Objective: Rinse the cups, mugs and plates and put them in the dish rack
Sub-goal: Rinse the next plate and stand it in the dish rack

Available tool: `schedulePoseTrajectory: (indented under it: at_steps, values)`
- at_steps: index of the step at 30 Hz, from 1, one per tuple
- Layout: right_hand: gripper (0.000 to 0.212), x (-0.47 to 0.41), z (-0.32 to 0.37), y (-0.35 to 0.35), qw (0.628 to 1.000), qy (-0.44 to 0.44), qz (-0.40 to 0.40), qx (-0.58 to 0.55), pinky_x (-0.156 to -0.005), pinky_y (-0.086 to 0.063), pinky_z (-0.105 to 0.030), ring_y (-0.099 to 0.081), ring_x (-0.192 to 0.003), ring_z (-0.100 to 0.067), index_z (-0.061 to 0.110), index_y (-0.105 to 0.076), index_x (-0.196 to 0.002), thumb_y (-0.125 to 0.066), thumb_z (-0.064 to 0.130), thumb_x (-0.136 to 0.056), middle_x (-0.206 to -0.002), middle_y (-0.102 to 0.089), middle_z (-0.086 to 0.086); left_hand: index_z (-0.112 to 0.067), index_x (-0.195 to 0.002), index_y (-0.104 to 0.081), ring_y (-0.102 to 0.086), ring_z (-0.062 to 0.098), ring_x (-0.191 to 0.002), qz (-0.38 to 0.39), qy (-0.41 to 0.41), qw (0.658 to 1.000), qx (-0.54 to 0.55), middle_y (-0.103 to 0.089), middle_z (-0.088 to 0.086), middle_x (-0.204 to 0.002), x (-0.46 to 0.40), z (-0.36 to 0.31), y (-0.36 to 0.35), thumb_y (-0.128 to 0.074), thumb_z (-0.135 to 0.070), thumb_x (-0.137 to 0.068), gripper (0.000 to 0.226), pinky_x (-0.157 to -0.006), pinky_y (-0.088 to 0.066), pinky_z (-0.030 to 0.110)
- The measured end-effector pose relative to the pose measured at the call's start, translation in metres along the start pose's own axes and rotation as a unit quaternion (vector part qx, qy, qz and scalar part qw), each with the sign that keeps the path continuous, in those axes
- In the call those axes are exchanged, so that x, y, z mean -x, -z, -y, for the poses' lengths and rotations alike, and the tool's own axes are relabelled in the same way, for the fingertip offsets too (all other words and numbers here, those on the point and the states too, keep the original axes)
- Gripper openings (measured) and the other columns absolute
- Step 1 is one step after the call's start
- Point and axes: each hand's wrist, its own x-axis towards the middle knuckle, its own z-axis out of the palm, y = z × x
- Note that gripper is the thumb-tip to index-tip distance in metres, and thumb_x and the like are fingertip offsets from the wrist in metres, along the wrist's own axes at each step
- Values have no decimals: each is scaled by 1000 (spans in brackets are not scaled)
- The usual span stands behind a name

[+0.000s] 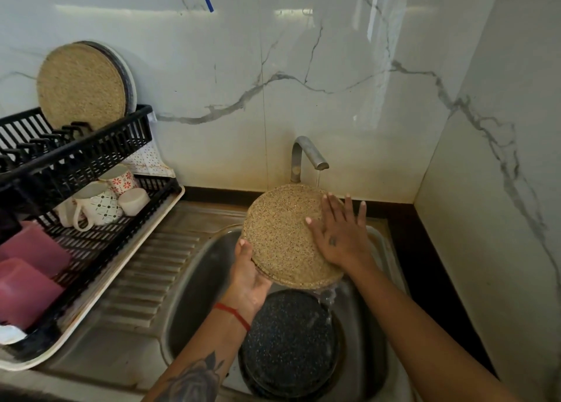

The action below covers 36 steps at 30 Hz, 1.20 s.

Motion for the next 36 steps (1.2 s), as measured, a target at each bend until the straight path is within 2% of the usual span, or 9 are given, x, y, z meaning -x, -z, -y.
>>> schedulePoseTrajectory:
  at_steps: [7, 11, 14, 19, 23, 26, 30, 35, 36]
  values:
    - [64, -10, 56, -15, 990, 128, 5, -58, -115, 17, -44, 25, -142, -26, 26, 13, -149, -5, 58, -96, -156, 20, -11, -29, -117, -55, -72, 26, -85, 37, 13, 998, -46, -66, 11, -111, 9, 2, -4, -34, -33, -104, 25, -55, -57, 40]
    - [62, 19, 72, -25, 969, 245, 5, -35, -114, 19, -46, 29, -141, -21, 29, 16, -147, 8, 59, -93, -157, 21, -2, -26, -137, -45, -60, 30, -114, 16, 1, 998, -68, -56, 11, -133, 8, -7, -2, -37, -35, -102, 37, -83, -53, 46]
    - [66, 48, 71, -30, 941, 336, 17, -47, -112, 24, -41, 29, -141, -12, 27, 12, -149, 11, 59, -92, -158, 18, 5, -26, -134, -48, -54, 26, -119, -8, -25, 997, -69, -52, -2, -128, 6, -18, 1, -40, -36, -101, 35, -86, -48, 41]
    - [63, 74, 13, -43, 900, 435, -8, 30, -116, 4, -49, 4, -148, -21, 22, -6, -153, -19, 53, -100, -161, -4, 2, -18, -138, -45, -56, 34, -117, 30, -51, 994, -96, -57, 15, -132, 2, -27, 11, -34, -38, -103, 42, -95, -47, 53]
    - [63, 68, -54, -39, 905, 411, -23, 109, -112, -13, -54, -13, -146, -29, 29, -18, -151, -37, 51, -95, -156, -25, -6, -21, -141, -42, -53, 33, -121, 35, -41, 992, -117, -56, 13, -134, -3, -32, 21, -35, -39, -102, 43, -102, -40, 59]
    - [53, 54, -72, -17, 924, 362, -77, 94, -111, -19, -63, -28, -140, -33, 31, -31, -144, -26, 54, -97, -150, -36, -9, -20, -142, -42, -53, 33, -122, 31, -9, 993, -114, -55, 13, -136, -11, -28, 28, -35, -39, -102, 44, -100, -43, 55]
    - [51, 39, -61, 15, 922, 366, -125, 16, -103, -38, -59, -42, -132, -37, 15, -59, -129, -48, 47, -90, -137, -53, -16, -17, -144, -40, -47, 36, -127, 3, 66, 994, -89, -48, 18, -141, -18, -13, 32, -30, -45, -102, 51, -99, -42, 54]
    - [41, 32, -27, 50, 894, 400, -193, -59, -103, -41, -42, -54, -118, -29, 9, -69, -105, -51, 43, -90, -116, -65, -11, 3, -130, -48, -61, 34, -83, -61, 157, 984, -55, -65, 24, -103, -18, 4, 18, -34, -36, -103, 49, -50, -56, 41]
    - [40, 30, -22, 54, 896, 393, -192, -76, -100, -43, -39, -56, -114, -27, 9, -68, -103, -51, 43, -89, -113, -65, -9, 6, -131, -46, -58, 37, -82, -67, 172, 982, -29, -62, 27, -103, -18, 7, 14, -34, -30, -104, 47, -53, -57, 44]
